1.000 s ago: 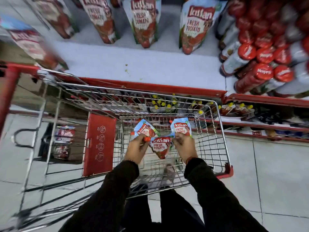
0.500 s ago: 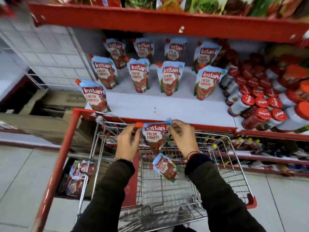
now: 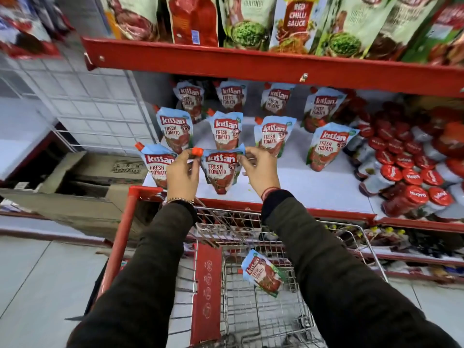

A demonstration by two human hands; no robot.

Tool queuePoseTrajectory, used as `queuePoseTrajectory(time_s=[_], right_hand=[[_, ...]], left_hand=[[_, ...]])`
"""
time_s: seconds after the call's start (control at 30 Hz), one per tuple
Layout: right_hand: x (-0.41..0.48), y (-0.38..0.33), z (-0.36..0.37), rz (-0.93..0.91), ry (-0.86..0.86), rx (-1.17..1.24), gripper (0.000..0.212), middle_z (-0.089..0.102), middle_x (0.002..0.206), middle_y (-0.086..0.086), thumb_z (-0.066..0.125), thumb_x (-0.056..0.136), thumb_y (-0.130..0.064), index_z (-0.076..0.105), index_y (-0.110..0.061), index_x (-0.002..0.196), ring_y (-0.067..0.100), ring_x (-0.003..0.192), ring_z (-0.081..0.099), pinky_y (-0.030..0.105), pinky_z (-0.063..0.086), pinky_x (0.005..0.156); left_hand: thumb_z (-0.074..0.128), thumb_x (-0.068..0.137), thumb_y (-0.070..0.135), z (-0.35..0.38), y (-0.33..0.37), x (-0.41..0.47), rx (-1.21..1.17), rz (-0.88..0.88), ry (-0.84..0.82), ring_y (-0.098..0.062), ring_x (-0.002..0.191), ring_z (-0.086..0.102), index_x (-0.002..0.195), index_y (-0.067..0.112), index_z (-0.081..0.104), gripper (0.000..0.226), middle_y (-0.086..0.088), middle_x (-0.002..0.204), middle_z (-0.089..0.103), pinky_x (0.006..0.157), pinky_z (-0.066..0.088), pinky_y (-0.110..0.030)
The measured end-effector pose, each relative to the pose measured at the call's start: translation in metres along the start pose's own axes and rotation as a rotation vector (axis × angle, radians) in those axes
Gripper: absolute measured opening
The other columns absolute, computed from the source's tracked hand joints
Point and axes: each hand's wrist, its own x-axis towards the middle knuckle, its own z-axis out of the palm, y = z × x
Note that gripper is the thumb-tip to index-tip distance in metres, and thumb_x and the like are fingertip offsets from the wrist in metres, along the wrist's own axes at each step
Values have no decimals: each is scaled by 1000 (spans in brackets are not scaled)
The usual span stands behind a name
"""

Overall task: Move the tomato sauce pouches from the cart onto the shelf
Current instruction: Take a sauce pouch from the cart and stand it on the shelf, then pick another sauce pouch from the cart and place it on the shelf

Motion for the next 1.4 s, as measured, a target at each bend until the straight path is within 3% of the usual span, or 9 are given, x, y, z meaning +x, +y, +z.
queuePoseTrajectory(time_s=[0.37, 0.6, 0.7, 0.77, 0.93, 1.07, 1.17, 1.3, 1.4], right_hand=[[-6, 28, 18, 71, -11, -30, 17, 66, 93, -1, 63, 96, -16, 69, -11, 112, 7, 70, 64, 47, 64, 79], [-18, 47, 8, 7, 23, -29, 26, 66, 122, 1, 66, 94, -22, 64, -15, 120, 12, 87, 65, 24, 51, 80], [-34, 68, 0, -2, 27, -42, 24, 63, 117, 0, 64, 95, -23, 63, -22, 118, 0, 76, 62, 14, 48, 74], [-46, 83, -5, 9, 7, -44, 21, 63, 111, -5, 62, 95, -24, 64, -26, 117, -5, 74, 60, 5, 44, 70], [-73, 127, -17, 27, -66, -85, 19, 63, 101, -11, 60, 96, -25, 65, -27, 114, 3, 80, 64, 19, 53, 77], [-94, 175, -24, 102, -151, -136, 17, 64, 99, -13, 61, 96, -24, 64, -31, 111, 9, 89, 66, 32, 60, 80], [-110, 210, -27, 161, -223, -164, 17, 67, 105, -8, 60, 96, -25, 64, -29, 111, 13, 96, 67, 35, 59, 86], [-128, 262, -27, 222, -313, -234, 17, 72, 106, -1, 58, 97, -26, 65, -28, 113, 6, 85, 66, 19, 53, 74], [-134, 294, -21, 274, -345, -294, 19, 75, 105, 3, 58, 98, -29, 65, -25, 115, 14, 84, 70, 33, 60, 72]], left_hand=[[55, 97, 15, 21, -25, -14, -41, -158, -74, -34, 95, 73, 116, 6, 66, 24, -20, 106, 73, 85, 61, -39], [55, 97, 19, 27, -21, -39, -156, -230, -13, -20, 112, 62, 127, 12, 57, 31, -12, 131, 58, 89, 55, -28], [55, 97, 17, 36, -16, -67, -139, -261, 43, 10, 104, 51, 131, 12, 53, 35, -10, 132, 52, 75, 45, -3], [54, 97, 12, 43, -12, -86, -116, -234, 54, 24, 98, 46, 130, 7, 54, 34, -13, 128, 54, 80, 41, 3], [51, 99, 18, 70, -5, -138, -112, -294, -53, -16, 112, 56, 127, 14, 56, 29, -7, 126, 55, 95, 54, -47], [53, 97, 11, 97, -8, -181, -52, -340, -106, -12, 111, 54, 122, 14, 61, 27, -9, 122, 61, 100, 49, -37], [54, 95, 4, 116, -16, -212, -18, -352, -178, -18, 112, 56, 120, 9, 62, 27, -12, 121, 63, 101, 38, -12], [50, 97, 8, 149, -35, -249, 1, -473, -289, -21, 103, 61, 122, 13, 61, 28, -10, 122, 58, 83, 52, -28], [48, 100, 20, 176, -55, -276, 44, -552, -362, -28, 112, 59, 127, 12, 58, 30, -14, 128, 55, 84, 53, -32]])
